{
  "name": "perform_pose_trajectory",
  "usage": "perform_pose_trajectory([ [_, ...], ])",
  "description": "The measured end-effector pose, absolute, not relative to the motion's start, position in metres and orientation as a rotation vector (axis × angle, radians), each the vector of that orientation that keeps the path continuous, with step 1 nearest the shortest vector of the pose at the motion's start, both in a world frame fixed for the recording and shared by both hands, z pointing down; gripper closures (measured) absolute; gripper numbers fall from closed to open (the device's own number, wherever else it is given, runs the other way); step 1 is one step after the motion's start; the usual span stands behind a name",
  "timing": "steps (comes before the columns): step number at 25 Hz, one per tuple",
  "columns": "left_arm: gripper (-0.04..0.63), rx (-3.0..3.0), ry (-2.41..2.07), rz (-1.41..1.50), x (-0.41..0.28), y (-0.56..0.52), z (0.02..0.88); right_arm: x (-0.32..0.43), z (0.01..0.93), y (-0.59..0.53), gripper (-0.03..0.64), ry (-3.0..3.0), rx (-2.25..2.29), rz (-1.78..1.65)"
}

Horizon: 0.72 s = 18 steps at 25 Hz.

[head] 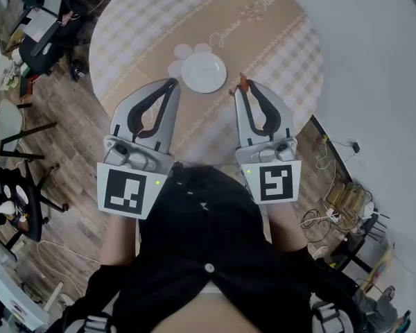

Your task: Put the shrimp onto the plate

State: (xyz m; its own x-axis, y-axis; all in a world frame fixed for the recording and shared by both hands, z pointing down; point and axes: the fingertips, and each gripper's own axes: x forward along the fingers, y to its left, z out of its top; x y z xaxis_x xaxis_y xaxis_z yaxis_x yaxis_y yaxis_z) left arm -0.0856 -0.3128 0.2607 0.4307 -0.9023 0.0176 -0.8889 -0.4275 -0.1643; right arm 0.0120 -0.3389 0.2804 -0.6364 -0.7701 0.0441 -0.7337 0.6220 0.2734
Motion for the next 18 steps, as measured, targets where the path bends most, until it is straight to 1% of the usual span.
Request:
perform_pose_trajectory([
  [18, 0.592, -2.504, 1.714, -0.201, -0.102, -0.311, 0.272, -0.008, 0.371, -0.391, 0.572, -2.638, 1.122, -0.149],
])
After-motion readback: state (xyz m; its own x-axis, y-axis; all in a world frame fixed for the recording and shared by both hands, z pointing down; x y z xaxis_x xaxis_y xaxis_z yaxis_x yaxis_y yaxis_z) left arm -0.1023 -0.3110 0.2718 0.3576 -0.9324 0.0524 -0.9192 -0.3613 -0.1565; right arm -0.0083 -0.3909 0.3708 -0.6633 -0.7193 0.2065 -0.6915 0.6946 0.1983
